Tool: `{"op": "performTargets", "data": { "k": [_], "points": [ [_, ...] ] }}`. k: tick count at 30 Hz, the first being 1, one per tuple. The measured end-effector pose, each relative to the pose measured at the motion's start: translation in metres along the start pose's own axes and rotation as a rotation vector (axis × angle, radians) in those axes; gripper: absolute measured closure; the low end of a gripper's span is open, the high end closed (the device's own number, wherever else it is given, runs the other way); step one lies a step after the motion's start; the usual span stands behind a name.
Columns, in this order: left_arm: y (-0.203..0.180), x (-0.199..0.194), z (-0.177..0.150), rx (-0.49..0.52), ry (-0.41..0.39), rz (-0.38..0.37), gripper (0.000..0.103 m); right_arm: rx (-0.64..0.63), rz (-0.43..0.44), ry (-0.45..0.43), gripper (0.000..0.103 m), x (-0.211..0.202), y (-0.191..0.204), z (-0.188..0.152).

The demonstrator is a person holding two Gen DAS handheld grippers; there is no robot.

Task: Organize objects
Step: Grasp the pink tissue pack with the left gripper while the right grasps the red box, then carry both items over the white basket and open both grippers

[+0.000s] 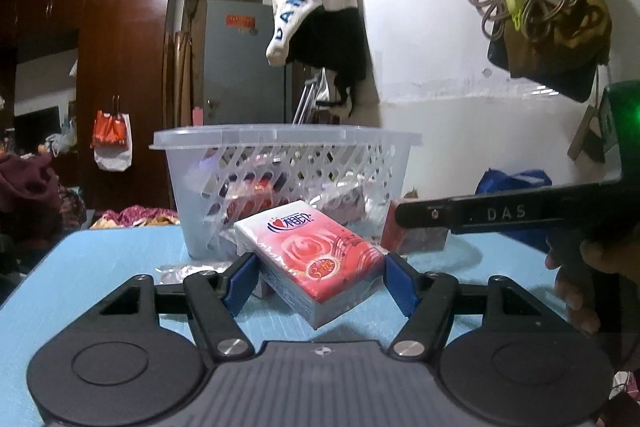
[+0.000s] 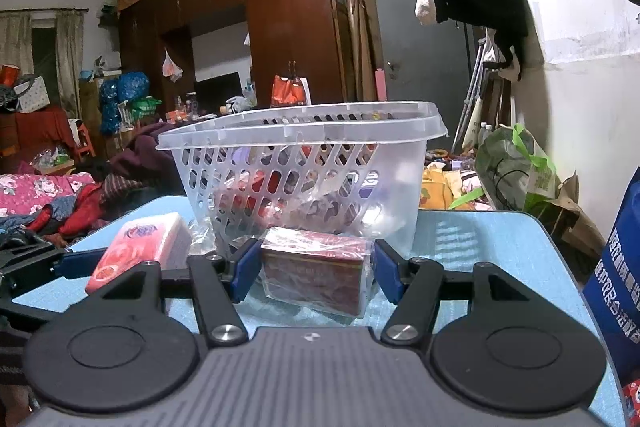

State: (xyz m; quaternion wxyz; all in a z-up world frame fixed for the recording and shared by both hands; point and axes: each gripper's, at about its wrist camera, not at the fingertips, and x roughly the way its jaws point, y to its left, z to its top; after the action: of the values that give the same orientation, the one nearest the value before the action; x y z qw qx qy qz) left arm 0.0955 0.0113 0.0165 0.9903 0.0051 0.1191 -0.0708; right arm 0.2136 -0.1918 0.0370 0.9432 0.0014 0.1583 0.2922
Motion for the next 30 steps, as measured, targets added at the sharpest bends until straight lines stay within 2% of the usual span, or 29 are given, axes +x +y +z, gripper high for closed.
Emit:
{"op": "performTargets", "data": {
  "k": [11,16,19,23,26,30],
  "points": [
    [0.015,-0.009,0.004,-0.035,-0.058,0.0,0.031,-0.025,-0.006,-0.072,0.04,-0.01,0.006,0.0],
    [0.023,-0.018,0.018,-0.048,-0.108,-0.015,0.031,-0.044,0.011,-0.112,0.04,-0.021,0.014,0.007],
    [0.032,-0.017,0.041,-0.058,-0.135,-0.018,0.031,-0.061,0.01,-0.157,0.04,-0.03,0.019,0.027],
    [0.044,-0.003,0.082,-0.068,-0.178,-0.02,0.031,-0.052,0.01,-0.189,0.04,-0.029,0.016,0.074],
    [0.051,0.023,0.111,-0.081,-0.156,-0.013,0.031,-0.088,-0.057,-0.17,0.04,-0.007,0.015,0.104],
    [0.058,0.073,0.133,-0.091,-0.051,0.026,0.031,-0.081,-0.073,-0.075,0.04,0.04,0.003,0.122]
  ]
}}
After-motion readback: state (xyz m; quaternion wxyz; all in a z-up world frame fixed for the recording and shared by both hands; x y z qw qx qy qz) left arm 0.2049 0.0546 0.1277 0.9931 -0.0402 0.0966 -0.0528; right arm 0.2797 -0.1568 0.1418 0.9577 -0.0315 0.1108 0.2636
